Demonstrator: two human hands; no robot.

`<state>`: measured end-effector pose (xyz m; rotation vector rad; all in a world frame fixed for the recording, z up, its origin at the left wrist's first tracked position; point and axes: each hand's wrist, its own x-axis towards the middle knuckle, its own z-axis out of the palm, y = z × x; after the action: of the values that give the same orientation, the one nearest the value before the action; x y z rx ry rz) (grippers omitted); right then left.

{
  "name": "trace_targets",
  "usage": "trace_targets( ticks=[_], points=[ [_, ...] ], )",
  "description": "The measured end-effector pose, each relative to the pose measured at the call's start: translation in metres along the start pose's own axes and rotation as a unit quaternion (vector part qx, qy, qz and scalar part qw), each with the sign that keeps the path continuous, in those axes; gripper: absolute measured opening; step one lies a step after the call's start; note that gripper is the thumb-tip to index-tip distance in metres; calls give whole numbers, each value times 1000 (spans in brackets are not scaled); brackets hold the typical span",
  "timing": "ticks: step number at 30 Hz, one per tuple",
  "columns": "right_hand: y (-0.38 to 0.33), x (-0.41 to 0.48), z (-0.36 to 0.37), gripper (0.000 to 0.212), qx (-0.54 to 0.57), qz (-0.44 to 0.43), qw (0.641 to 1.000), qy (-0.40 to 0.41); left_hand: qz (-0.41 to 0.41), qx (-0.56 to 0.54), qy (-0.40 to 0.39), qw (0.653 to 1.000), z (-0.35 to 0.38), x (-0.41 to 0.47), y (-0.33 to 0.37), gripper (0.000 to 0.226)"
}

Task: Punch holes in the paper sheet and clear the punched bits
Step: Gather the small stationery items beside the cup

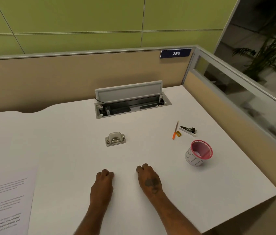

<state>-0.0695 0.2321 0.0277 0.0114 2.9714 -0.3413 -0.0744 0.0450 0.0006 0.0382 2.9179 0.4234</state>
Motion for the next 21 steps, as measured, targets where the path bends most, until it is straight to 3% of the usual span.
trace_targets(
  ticks=[3,6,9,10,12,17,21],
  points=[
    [6,1,-1,31,-27,7,1000,12,5,-6,10,1000,3,2,6,26],
    [18,4,0,13,5,8,1000,16,39,-38,27,998,4,10,21,26],
    [31,8,-21,3,97,30,995,-24,97,-88,59,990,-5,28,50,27],
    [38,12,-27,7,77,28,996,-33,118,-101,68,986,-9,36,62,27],
    [55,31,-40,14,82,2,996,31,153,-114,77,979,-18,52,90,27],
    [124,90,-117,8,265,85,949,145,218,-132,81,964,-33,94,172,29],
    [204,126,-159,15,316,133,930,134,247,-126,51,959,-24,126,233,32]
  ],
)
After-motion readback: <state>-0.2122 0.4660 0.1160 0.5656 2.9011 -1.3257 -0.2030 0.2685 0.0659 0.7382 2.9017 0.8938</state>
